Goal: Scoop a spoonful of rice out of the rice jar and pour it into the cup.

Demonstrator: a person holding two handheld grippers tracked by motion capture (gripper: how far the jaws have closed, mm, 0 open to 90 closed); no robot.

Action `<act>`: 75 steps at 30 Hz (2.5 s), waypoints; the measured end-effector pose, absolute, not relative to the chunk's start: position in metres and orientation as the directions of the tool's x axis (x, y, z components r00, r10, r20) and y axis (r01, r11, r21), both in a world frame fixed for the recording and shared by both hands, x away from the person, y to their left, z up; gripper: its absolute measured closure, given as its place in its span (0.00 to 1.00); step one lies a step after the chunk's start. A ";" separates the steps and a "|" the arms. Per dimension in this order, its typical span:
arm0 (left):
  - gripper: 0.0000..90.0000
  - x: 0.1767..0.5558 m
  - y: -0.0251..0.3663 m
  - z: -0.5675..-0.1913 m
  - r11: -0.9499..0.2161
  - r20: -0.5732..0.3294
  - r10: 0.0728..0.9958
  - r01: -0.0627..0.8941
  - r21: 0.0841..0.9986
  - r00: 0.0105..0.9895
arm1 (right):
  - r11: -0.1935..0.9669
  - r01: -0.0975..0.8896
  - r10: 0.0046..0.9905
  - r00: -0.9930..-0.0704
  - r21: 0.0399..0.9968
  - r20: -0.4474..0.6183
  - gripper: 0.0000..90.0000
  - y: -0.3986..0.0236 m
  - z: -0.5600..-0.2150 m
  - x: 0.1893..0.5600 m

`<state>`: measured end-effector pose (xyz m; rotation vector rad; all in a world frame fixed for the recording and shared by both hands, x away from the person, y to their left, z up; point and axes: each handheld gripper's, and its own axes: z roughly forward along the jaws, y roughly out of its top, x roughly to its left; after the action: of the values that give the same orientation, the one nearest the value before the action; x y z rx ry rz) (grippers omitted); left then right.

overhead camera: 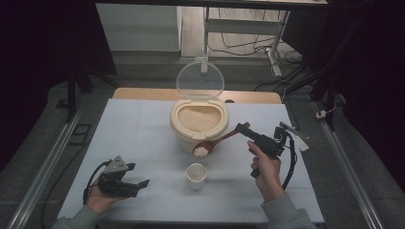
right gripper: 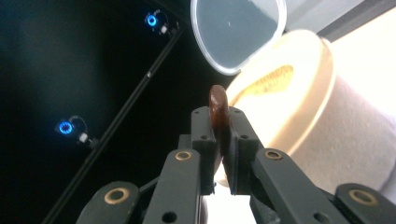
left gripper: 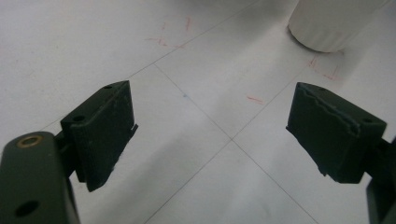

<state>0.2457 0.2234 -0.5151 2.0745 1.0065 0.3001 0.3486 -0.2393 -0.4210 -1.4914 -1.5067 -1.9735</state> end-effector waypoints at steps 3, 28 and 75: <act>0.17 0.246 0.223 -0.515 -0.371 -0.122 0.744 0.558 0.743 0.657 | -0.413 0.710 0.370 -0.442 0.570 0.817 0.92 -0.237 -0.430 0.346; 0.17 0.246 0.222 -0.517 -0.378 -0.121 0.741 0.560 0.737 0.660 | -0.091 0.416 0.563 -0.728 0.905 0.391 0.92 -0.204 -0.419 0.315; 0.15 0.246 0.225 -0.516 -0.371 -0.116 0.747 0.556 0.744 0.654 | 0.141 0.377 0.528 -0.811 0.916 0.253 0.92 -0.255 -0.396 0.300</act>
<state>0.2457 0.2247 -0.5162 2.0765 1.0087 0.3067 0.3005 -0.2547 -0.3962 -0.9851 -2.4665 -1.9095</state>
